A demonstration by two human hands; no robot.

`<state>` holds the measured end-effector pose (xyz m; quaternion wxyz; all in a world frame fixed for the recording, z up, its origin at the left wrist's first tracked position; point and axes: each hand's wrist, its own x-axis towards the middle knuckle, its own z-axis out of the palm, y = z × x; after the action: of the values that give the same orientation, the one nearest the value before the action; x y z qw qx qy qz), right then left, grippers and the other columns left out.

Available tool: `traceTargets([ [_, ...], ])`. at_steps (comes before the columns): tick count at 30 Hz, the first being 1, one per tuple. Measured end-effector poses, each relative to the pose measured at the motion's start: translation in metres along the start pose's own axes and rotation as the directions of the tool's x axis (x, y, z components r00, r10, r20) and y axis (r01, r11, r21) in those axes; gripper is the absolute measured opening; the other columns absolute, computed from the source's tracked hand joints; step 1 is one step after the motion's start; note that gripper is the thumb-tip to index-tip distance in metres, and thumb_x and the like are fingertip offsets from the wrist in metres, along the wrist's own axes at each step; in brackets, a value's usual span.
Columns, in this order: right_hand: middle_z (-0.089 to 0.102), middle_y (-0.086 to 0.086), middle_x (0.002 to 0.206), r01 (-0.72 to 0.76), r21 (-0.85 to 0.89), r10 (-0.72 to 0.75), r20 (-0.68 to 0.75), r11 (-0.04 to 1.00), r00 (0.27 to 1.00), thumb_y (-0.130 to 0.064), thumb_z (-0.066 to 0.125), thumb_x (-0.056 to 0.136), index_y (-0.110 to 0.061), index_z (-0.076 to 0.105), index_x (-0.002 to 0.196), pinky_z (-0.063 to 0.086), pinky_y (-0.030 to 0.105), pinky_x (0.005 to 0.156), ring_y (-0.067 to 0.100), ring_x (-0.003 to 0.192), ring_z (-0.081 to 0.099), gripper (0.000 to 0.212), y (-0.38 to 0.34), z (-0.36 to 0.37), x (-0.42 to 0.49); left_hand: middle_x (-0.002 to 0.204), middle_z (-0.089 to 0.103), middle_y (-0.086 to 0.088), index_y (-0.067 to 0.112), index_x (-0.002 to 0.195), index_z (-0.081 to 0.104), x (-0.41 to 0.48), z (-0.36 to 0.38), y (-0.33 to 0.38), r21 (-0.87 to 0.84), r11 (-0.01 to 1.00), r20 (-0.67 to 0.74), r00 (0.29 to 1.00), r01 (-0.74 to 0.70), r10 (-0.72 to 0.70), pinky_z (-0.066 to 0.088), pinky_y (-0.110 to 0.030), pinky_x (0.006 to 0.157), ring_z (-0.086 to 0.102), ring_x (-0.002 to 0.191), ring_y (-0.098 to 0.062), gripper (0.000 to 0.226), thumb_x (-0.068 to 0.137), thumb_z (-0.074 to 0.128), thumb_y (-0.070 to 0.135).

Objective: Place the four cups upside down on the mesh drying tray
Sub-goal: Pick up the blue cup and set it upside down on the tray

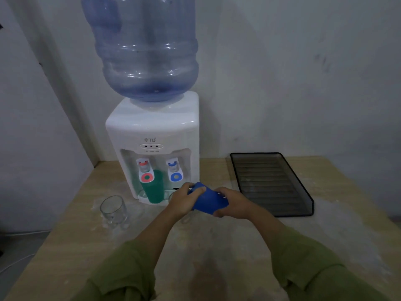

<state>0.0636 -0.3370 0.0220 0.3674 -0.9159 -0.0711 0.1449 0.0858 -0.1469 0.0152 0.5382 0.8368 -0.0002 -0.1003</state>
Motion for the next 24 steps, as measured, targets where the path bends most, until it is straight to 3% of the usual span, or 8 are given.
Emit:
traceTargets([
  [3, 0.051, 0.003, 0.132, -0.013, -0.023, 0.013, -0.01, 1.0, 1.0, -0.028, 0.08, 0.069, -0.022, 0.047, 0.129, 0.041, 0.029, 0.086, 0.012, 0.108, 0.048, 0.069, 0.017, -0.025, 0.008, 0.11, 0.055, -0.001, 0.032, 0.112, 0.049, 0.02, 0.018, 0.012, -0.058, 0.997, 0.038, 0.998, 0.042, -0.04, 0.054, -0.025, 0.06, 0.057, 0.082, -0.004, 0.036, 0.084, 0.055, 0.053],
  [7, 0.053, 0.003, 0.125, -0.027, -0.069, 0.025, -0.023, 0.997, 0.999, -0.035, 0.08, 0.069, -0.019, 0.051, 0.125, 0.041, 0.026, 0.081, 0.012, 0.102, 0.05, 0.065, 0.042, -0.064, 0.02, 0.131, 0.052, -0.003, 0.024, 0.133, 0.045, 0.046, 0.044, 0.025, -0.055, 0.992, 0.111, 0.988, 0.112, -0.105, 0.05, -0.026, 0.065, 0.055, 0.1, -0.013, 0.061, 0.082, 0.055, 0.057],
  [10, 0.058, 0.004, 0.12, -0.073, -0.075, 0.065, -0.1, 0.994, 0.993, -0.039, 0.08, 0.067, -0.017, 0.055, 0.121, 0.044, 0.025, 0.077, 0.014, 0.096, 0.055, 0.064, 0.062, -0.093, 0.031, 0.141, 0.047, -0.004, 0.021, 0.139, 0.04, 0.065, 0.064, 0.033, -0.014, 0.992, 0.152, 0.98, 0.129, -0.125, 0.047, -0.03, 0.08, 0.048, 0.107, -0.014, 0.071, 0.081, 0.056, 0.059],
  [14, 0.058, 0.012, 0.123, -0.122, -0.169, 0.089, -0.191, 0.978, 0.977, -0.039, 0.081, 0.067, -0.01, 0.056, 0.122, 0.045, 0.03, 0.082, 0.025, 0.106, 0.057, 0.066, 0.096, -0.131, 0.052, 0.143, 0.047, -0.005, 0.018, 0.14, 0.04, 0.095, 0.097, 0.043, 0.096, 0.991, 0.188, 0.976, 0.097, -0.114, 0.042, -0.029, 0.091, 0.05, 0.116, -0.017, 0.072, 0.082, 0.057, 0.058],
  [19, 0.044, 0.016, 0.13, -0.211, -0.186, 0.162, -0.249, 0.96, 0.955, -0.037, 0.078, 0.072, -0.009, 0.048, 0.128, 0.043, 0.033, 0.092, 0.029, 0.114, 0.05, 0.069, 0.134, -0.164, 0.078, 0.147, 0.043, -0.011, 0.013, 0.143, 0.035, 0.122, 0.137, 0.041, 0.315, 0.949, 0.239, 0.965, 0.024, -0.104, 0.036, -0.025, 0.096, 0.044, 0.131, -0.024, 0.07, 0.085, 0.061, 0.042],
  [24, 0.04, 0.019, 0.132, -0.282, -0.192, 0.217, -0.302, 0.94, 0.928, -0.035, 0.076, 0.075, -0.007, 0.044, 0.127, 0.046, 0.041, 0.094, 0.034, 0.115, 0.048, 0.067, 0.17, -0.184, 0.102, 0.144, 0.043, -0.012, 0.018, 0.143, 0.038, 0.14, 0.171, 0.04, 0.348, 0.937, 0.289, 0.953, -0.016, -0.091, 0.038, -0.036, 0.111, 0.043, 0.13, -0.026, 0.066, 0.084, 0.065, 0.032],
])
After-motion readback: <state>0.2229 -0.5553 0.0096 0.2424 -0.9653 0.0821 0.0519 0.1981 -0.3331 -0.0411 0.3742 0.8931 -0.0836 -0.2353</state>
